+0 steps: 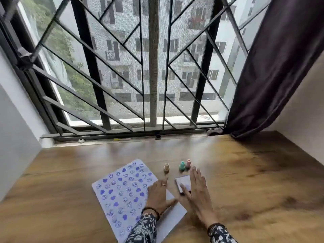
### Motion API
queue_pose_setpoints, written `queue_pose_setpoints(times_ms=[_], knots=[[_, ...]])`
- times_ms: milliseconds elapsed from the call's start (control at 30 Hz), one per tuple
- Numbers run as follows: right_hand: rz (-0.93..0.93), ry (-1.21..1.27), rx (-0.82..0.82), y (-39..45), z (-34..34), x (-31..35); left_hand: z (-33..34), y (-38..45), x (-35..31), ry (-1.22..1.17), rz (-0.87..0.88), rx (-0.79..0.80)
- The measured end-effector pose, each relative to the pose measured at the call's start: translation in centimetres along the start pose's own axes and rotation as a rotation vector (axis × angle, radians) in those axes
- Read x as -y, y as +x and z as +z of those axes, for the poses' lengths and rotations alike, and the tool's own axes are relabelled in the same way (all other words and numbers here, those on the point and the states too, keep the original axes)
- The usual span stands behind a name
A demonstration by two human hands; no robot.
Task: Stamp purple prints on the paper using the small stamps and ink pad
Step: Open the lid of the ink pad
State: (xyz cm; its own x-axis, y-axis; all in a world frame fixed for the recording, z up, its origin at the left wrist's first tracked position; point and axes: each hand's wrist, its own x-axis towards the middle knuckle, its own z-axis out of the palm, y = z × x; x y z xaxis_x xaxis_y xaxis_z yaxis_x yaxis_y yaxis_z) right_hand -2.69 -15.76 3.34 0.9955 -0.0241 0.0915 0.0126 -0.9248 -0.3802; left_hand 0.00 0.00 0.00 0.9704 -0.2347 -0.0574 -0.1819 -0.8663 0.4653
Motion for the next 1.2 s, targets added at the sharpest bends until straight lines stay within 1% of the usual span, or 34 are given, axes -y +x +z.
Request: queue_pose_setpoints(times_ms=[133, 233, 367, 500, 600, 700, 767, 900, 1067, 1200], knots=[[0.28, 0.13, 0.015, -0.3, 0.8, 0.6, -0.5, 1.3, -0.2, 0.039, 0.009, 0.037], [0.376, 0.16, 0.037, -0.1, 1.5, 1.5, -0.1, 1.5, -0.6, 0.058, -0.014, 0.035], [0.416, 0.191, 0.001, 0.1, 1.5, 2.0, 0.4, 1.4, -0.5, 0.035, -0.05, 0.007], [0.398, 0.243, 0.035, -0.1, 1.4, 1.6, 0.3, 1.3, -0.6, 0.052, -0.05, 0.007], [0.371, 0.335, 0.02, -0.3, 1.0, 1.0, 0.4, 1.2, -0.6, 0.052, -0.047, -0.016], [0.385, 0.524, -0.03, -0.6, 0.4, 0.4, 0.5, 1.3, -0.5, 0.056, -0.049, -0.017], [0.389, 0.591, -0.058, -0.8, -0.4, 0.0, 0.4, 1.3, -0.5, 0.052, -0.056, -0.01], [0.388, 0.68, -0.201, -0.2, -1.9, -1.3, 0.4, 1.4, -0.6, -0.012, -0.07, -0.019], [0.518, 0.674, -0.292, 2.2, -2.1, -3.3, 0.4, 1.7, -0.5, -0.016, -0.096, -0.009], [0.695, 0.774, -0.331, 3.9, -1.6, -4.8, 0.4, 1.7, -0.6, -0.054, -0.106, -0.023]])
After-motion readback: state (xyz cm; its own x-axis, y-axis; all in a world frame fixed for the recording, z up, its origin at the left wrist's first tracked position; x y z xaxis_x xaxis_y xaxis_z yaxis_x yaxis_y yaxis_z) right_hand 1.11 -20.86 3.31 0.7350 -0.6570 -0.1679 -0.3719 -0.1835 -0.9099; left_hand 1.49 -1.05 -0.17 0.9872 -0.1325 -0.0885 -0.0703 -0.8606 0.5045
